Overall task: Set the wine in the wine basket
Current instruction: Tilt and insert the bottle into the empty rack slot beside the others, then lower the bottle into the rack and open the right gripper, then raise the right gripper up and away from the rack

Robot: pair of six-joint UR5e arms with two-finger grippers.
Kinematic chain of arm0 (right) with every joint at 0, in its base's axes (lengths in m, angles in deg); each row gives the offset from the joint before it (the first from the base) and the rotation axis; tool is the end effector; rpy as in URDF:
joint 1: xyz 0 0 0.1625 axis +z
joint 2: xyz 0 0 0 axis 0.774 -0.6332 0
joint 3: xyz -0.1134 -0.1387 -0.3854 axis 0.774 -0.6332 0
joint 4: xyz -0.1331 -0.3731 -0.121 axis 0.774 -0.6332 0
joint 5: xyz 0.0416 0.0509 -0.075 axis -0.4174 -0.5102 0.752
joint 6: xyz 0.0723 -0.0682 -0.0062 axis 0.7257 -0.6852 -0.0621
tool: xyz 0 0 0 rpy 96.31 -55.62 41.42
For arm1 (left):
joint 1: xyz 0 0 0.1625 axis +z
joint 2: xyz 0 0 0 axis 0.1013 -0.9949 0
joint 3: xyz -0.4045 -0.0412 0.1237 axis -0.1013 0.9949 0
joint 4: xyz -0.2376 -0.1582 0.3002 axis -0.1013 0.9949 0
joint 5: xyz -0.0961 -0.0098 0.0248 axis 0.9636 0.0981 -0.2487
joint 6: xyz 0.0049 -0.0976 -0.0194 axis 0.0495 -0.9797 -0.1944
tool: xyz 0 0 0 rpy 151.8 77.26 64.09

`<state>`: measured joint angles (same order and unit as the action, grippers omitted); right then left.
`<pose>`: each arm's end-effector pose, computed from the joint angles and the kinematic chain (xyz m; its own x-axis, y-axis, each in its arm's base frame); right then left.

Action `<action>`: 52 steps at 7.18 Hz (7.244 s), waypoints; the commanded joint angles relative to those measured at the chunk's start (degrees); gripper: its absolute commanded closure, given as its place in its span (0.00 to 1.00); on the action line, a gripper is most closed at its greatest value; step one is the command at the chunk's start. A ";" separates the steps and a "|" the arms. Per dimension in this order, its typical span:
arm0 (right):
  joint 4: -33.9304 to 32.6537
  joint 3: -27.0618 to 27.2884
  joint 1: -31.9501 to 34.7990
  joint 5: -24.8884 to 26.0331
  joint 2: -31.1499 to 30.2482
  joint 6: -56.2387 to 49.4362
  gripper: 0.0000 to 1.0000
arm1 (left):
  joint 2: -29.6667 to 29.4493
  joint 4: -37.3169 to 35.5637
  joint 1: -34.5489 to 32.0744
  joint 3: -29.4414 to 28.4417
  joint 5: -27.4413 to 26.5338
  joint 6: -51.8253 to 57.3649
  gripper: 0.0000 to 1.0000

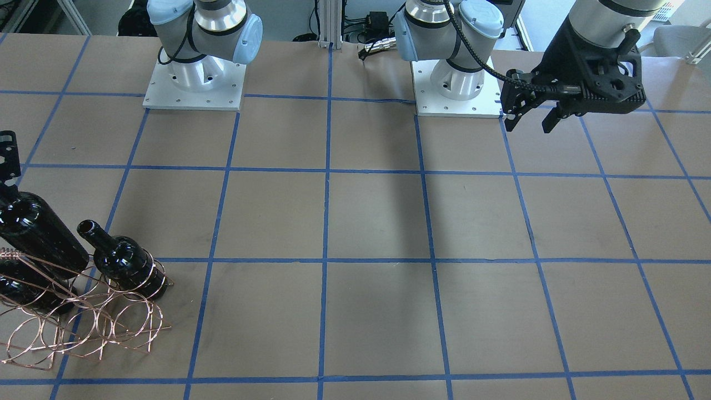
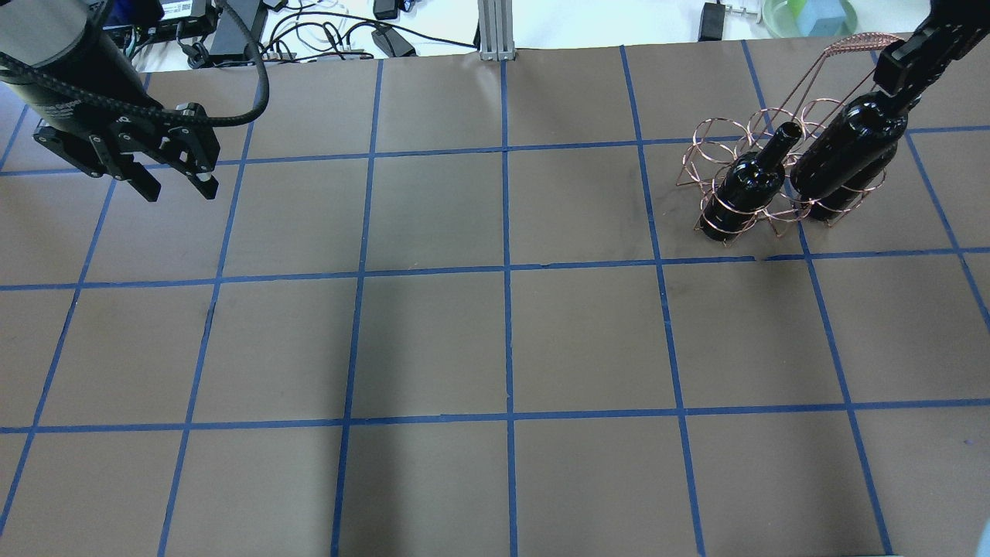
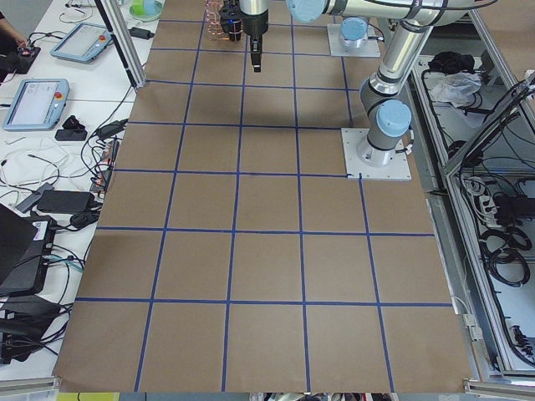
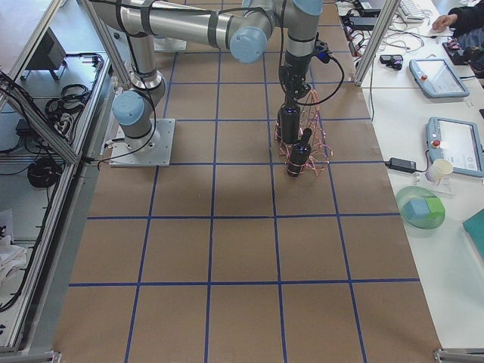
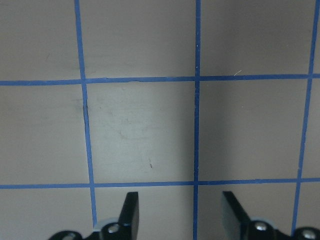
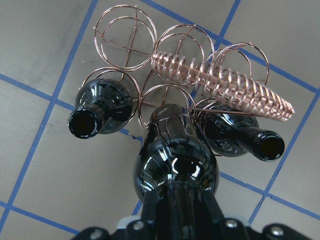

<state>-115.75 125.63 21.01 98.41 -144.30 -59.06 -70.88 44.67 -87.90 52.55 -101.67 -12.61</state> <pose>-0.0593 -0.5878 0.4911 -0.8960 -0.4374 0.0762 -0.4389 0.8985 -0.0029 -0.0674 -0.4825 0.5286 -1.0000 0.0045 0.0046 0.0047 0.9991 0.0433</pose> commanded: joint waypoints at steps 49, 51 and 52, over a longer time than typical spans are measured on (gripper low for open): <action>4.77 9.88 15.11 -3.44 -14.64 48.87 0.00 | -1.05 -9.84 -7.03 1.45 -2.63 -9.41 0.11; 4.77 9.88 15.11 -3.44 -14.55 49.05 0.00 | -1.05 -9.76 -7.12 1.45 -2.63 -9.41 0.11; 4.77 9.88 15.11 -3.44 -14.55 48.79 0.00 | -1.23 -9.76 -7.21 1.45 -2.19 -9.41 0.09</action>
